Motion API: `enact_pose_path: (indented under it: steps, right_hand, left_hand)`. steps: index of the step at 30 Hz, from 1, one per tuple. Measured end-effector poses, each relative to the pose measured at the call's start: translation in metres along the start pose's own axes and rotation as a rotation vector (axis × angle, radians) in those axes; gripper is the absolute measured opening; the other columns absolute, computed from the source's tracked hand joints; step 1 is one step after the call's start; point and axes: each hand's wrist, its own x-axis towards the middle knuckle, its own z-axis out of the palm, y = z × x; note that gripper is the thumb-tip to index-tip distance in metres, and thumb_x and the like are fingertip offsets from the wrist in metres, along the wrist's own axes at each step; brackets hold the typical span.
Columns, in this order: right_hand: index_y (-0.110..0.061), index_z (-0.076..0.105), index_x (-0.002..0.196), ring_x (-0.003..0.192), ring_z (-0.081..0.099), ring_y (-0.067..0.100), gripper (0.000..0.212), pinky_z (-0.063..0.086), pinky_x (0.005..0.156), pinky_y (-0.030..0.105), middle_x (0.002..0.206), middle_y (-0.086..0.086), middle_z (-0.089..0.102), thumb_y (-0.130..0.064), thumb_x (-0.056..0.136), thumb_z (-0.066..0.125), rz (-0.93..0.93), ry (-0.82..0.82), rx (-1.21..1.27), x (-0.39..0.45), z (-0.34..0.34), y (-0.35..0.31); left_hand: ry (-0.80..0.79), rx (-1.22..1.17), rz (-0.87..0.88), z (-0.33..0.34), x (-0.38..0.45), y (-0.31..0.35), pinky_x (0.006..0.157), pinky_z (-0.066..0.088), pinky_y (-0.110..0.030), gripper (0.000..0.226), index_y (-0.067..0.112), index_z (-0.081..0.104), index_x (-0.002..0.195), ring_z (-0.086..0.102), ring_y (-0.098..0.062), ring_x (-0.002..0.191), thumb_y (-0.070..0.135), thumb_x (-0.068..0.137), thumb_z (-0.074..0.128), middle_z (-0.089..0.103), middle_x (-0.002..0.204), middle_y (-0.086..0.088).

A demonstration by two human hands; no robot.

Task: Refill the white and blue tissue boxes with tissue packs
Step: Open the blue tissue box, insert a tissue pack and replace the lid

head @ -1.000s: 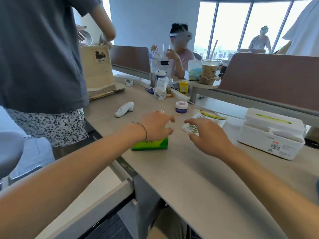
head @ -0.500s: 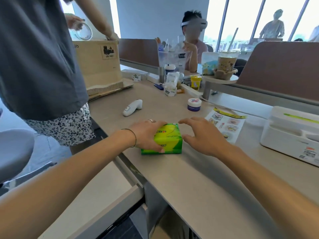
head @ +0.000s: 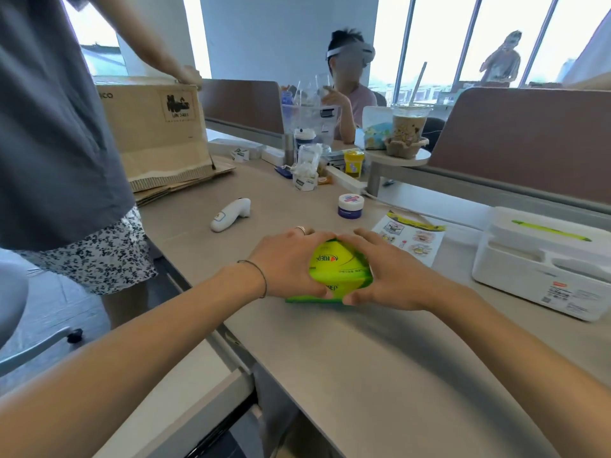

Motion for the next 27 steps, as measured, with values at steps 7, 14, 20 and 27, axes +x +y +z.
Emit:
enact_pose_path:
  steps: [7,14,20,27]
  right_hand:
    - [-0.039,0.042,0.133,0.105,0.052,0.012,0.082,0.043,0.083,0.029,0.131,-0.010,0.052,-0.042,0.065,0.088,0.082,0.134,0.012,-0.060,-0.041,0.034]
    - [-0.043,0.048,0.109,0.094,0.062,0.016,0.069,0.053,0.083,0.042,0.114,-0.010,0.059,-0.048,0.054,0.090,0.266,0.242,-0.012,-0.138,-0.089,0.070]
    - [-0.040,0.049,0.114,0.097,0.061,0.014,0.066,0.056,0.080,0.042,0.113,-0.012,0.058,-0.042,0.063,0.091,0.391,0.308,-0.021,-0.213,-0.141,0.095]
    - [-0.045,0.047,0.112,0.093,0.063,0.010,0.065,0.061,0.074,0.036,0.111,-0.015,0.058,-0.043,0.064,0.091,0.504,0.358,-0.033,-0.291,-0.181,0.122]
  left_hand:
    - [-0.013,-0.053,0.137,-0.005,0.030,0.062,0.098,0.048,-0.041,0.103,0.041,0.029,0.151,0.050,-0.023,0.126,0.072,0.065,0.075,0.050,0.142,0.000]
    - [0.021,-0.121,0.356,-0.017,0.063,0.147,0.106,0.044,-0.042,0.103,0.034,0.032,0.153,0.050,-0.026,0.127,0.067,0.068,0.078,0.051,0.145,-0.004]
    - [0.078,-0.138,0.517,-0.041,0.091,0.233,0.101,0.047,-0.041,0.100,0.039,0.034,0.151,0.052,-0.022,0.121,0.071,0.065,0.076,0.055,0.134,0.001]
    - [0.149,-0.148,0.699,-0.057,0.107,0.324,0.092,0.051,-0.038,0.095,0.038,0.038,0.150,0.055,-0.019,0.114,0.072,0.068,0.074,0.060,0.127,0.003]
